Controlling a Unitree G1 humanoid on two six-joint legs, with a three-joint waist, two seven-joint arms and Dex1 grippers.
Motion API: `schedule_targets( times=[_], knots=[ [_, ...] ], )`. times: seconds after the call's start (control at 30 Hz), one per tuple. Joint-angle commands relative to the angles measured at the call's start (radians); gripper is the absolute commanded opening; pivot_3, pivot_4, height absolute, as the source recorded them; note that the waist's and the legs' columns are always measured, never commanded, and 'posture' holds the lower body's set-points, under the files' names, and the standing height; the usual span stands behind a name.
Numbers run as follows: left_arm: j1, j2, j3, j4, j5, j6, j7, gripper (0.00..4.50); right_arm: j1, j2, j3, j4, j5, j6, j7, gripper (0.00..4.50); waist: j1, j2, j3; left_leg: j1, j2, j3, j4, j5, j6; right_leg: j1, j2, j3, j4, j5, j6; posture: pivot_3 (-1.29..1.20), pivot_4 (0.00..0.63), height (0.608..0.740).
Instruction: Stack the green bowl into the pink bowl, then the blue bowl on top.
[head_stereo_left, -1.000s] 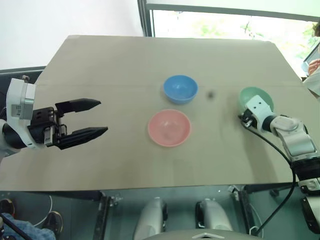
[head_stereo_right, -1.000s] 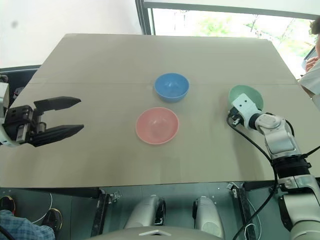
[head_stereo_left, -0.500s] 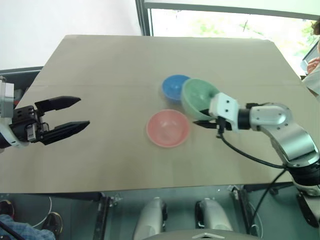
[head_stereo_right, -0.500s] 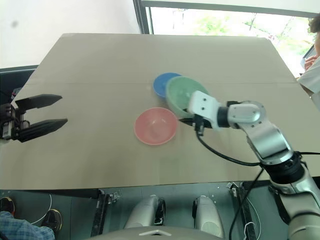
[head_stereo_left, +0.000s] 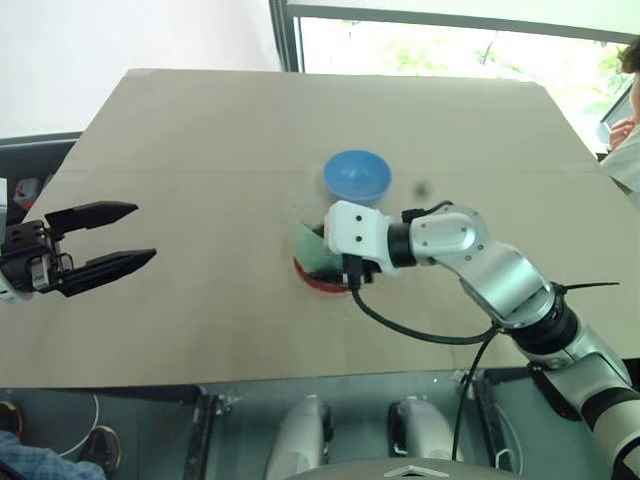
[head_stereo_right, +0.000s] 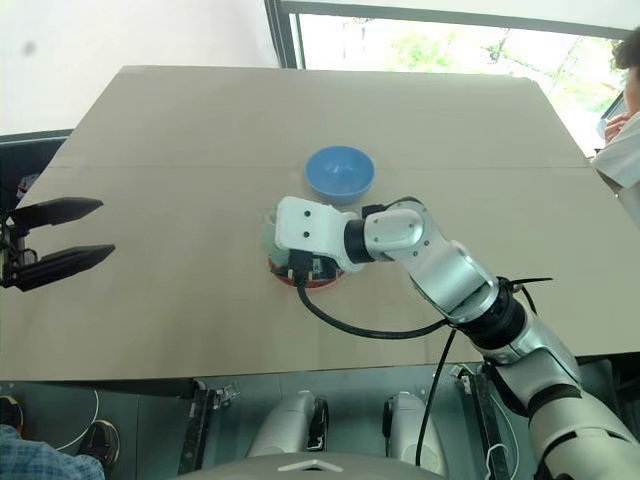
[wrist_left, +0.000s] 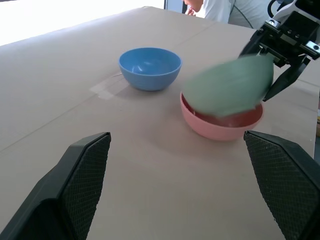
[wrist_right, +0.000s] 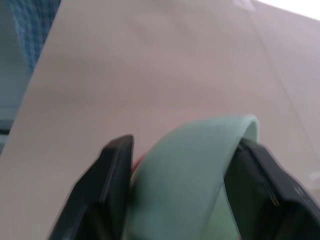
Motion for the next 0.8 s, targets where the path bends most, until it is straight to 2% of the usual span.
schedule_targets(
  times=[0.03,0.2,0.33,0.5,0.8],
  knots=[
    [0.009,0.023,0.045,-0.016,0.0,-0.01,-0.005,4.5,-0.046,0.016,-0.083,-0.022,0.029,0.016,-0.013,3.99,0.0,0.0,0.0,0.0,0.0,0.0,-0.001,0.0,-0.001,0.0,0.0,0.0,0.0,0.0,0.0,0.0,0.15,0.74],
    [0.01,0.018,0.04,-0.02,-0.001,-0.011,0.0,4.5,-0.078,-0.007,-0.193,-0.03,0.1,0.07,-0.004,3.99,0.002,0.0,0.0,0.0,0.0,0.0,-0.001,0.001,-0.001,0.0,0.0,0.0,0.0,0.0,0.0,0.0,0.15,0.74],
    [0.009,0.013,0.036,-0.024,-0.005,-0.01,0.002,4.5,-0.128,-0.005,-0.256,0.032,0.098,0.05,-0.043,3.99,0.0,0.0,0.0,0.0,0.0,0.0,-0.002,0.001,-0.001,-0.001,0.0,0.0,0.0,0.0,0.0,0.0,0.15,0.74],
    [0.01,0.002,0.03,-0.026,-0.005,-0.015,0.008,4.5,-0.151,-0.043,-0.184,0.314,-0.053,-0.22,-0.056,3.99,-0.002,-0.001,0.0,0.001,-0.001,0.002,-0.003,0.001,-0.001,-0.001,0.0,0.001,0.0,0.0,0.0,0.0,0.15,0.74],
    [0.004,-0.008,0.035,-0.019,-0.002,-0.021,0.038,4.5,-0.254,0.101,-0.091,0.87,-0.24,-0.501,-0.147,3.99,-0.026,-0.002,-0.001,0.001,0.0,0.004,-0.005,0.001,-0.002,-0.002,0.001,0.002,0.0,0.0,0.0,0.0,0.15,0.74]
  ],
)
